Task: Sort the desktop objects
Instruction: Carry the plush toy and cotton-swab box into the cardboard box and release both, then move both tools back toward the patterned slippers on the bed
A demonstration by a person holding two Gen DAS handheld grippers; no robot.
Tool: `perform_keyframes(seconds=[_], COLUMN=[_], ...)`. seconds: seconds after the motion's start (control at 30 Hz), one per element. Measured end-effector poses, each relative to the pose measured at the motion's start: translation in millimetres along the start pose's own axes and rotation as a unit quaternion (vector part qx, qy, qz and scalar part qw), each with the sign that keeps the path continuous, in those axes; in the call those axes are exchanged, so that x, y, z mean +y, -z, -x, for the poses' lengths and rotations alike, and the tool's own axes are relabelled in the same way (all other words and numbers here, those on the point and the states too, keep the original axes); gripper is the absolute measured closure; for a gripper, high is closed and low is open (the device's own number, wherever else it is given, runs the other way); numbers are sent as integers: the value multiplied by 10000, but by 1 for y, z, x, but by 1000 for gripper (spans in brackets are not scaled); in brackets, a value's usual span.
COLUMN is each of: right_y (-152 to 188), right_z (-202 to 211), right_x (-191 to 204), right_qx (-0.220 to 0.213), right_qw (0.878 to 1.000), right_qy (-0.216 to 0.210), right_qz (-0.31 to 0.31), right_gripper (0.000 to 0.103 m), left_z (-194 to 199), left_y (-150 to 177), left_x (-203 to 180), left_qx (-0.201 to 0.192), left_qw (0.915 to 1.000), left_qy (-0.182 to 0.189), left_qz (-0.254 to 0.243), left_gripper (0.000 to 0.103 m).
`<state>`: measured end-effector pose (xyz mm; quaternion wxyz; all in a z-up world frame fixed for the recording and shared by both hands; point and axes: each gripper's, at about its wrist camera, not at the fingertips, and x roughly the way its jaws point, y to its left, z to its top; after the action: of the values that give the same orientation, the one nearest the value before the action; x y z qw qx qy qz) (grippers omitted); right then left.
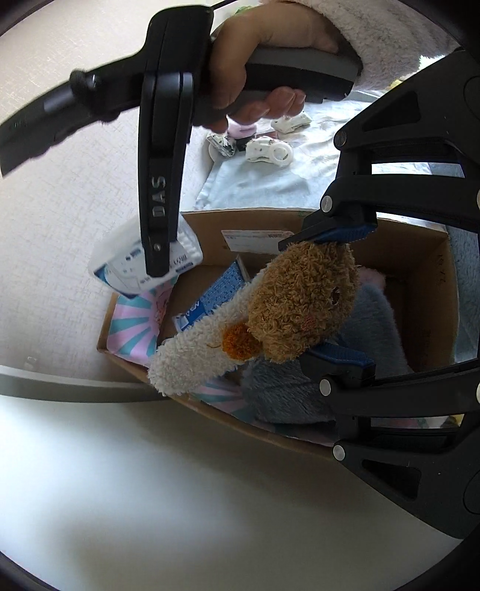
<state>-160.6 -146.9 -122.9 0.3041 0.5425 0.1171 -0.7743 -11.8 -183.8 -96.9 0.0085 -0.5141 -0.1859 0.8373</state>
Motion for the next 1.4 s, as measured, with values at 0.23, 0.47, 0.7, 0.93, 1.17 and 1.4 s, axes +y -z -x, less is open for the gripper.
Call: perform_keyframes(seconds=[0.23,0.47,0.7,0.93,1.17,1.4], right_y=[-12,-4,8,16,42,94], right_z=[-16,17,42,83,113,178], right_x=[-3,-34,-31,-35,-59,-104], right_qx=[167,-385,-521,-846,-1069,-1610], right_qw=[9986,9963,9952,9954,9910,9780], right_qy=[-482,-439,-465,-54,4,206], right_qz=[-111,-630,-681,-449,-805,-1308], right_gripper=[43,22,22,22,22,22], left_z=[-13,-13,-9,4,10,26], left_y=[0,-2,-6,-15,-16,-18], left_x=[-3,-10,-15,-30,-44,-69], left_qx=[304,233,262,44,-2,-283], left_qw=[9992,9994,9992,9993,9990,9970], left_qy=[249,112,242,180,313,420], left_qz=[-55,-208,-190,-333,-322,-590], left_gripper=[11,0,0,0,0,0])
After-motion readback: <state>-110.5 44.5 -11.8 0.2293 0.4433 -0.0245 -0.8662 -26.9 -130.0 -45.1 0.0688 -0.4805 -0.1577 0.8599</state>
